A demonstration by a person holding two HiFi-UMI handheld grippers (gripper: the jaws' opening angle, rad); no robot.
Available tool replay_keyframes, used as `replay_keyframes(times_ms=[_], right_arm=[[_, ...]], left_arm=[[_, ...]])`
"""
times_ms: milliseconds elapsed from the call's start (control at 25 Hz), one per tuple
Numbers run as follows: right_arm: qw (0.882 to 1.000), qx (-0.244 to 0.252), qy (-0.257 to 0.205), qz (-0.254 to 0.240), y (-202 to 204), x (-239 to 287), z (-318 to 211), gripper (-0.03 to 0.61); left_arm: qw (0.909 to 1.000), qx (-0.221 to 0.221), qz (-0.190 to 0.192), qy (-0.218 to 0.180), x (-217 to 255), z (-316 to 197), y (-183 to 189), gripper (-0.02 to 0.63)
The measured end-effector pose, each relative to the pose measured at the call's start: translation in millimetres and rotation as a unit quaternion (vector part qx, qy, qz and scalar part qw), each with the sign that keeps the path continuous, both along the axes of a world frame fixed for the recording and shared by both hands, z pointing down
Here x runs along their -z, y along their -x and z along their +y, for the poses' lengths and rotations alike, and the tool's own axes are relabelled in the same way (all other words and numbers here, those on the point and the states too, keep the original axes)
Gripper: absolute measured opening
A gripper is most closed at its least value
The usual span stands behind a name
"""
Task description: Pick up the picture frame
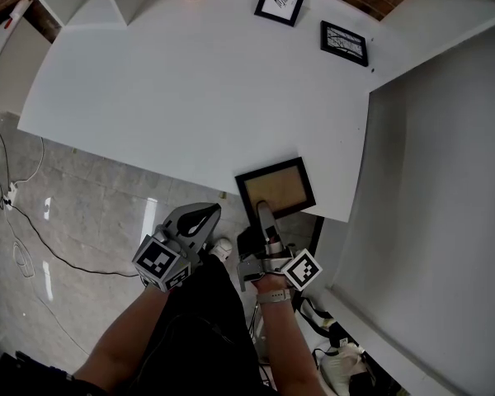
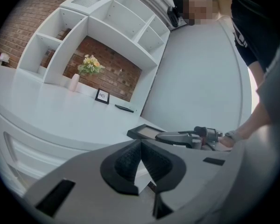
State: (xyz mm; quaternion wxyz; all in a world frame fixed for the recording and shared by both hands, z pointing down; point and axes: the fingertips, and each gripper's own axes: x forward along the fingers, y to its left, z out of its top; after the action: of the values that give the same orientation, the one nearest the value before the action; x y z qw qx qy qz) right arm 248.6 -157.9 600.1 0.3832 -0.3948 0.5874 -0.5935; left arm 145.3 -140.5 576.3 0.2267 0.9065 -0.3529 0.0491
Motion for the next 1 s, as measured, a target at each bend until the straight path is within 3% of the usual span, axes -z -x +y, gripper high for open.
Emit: replay_keyframes(times_ms=[200, 480, 880, 1000], right_arm=[[1.0, 0.005, -0.021, 0.02, -3.7, 8.0, -1.1, 0.025], [0.995, 0.02, -0.053, 0.086, -4.0, 27.0, -7.0, 0.025], [0.981, 0.031, -0.077, 0.178, -11.0, 50.6, -4.6, 0.025], [0.971, 0.037, -0.09, 0.217, -15.5, 62.2, -5.3, 0.025]], left_arm=[[1.0, -0.003, 0.002, -0.003, 2.5, -0.1, -1.5, 0.003], [0.9999, -0.005, 0.005, -0.015, 12.6, -6.0, -1.5, 0.003], [0.9995, 0.003, 0.006, -0.029, 33.9, -15.7, 5.2, 0.005], [0.9993, 0.005, 0.007, -0.037, 41.2, -18.8, 6.0, 0.003]])
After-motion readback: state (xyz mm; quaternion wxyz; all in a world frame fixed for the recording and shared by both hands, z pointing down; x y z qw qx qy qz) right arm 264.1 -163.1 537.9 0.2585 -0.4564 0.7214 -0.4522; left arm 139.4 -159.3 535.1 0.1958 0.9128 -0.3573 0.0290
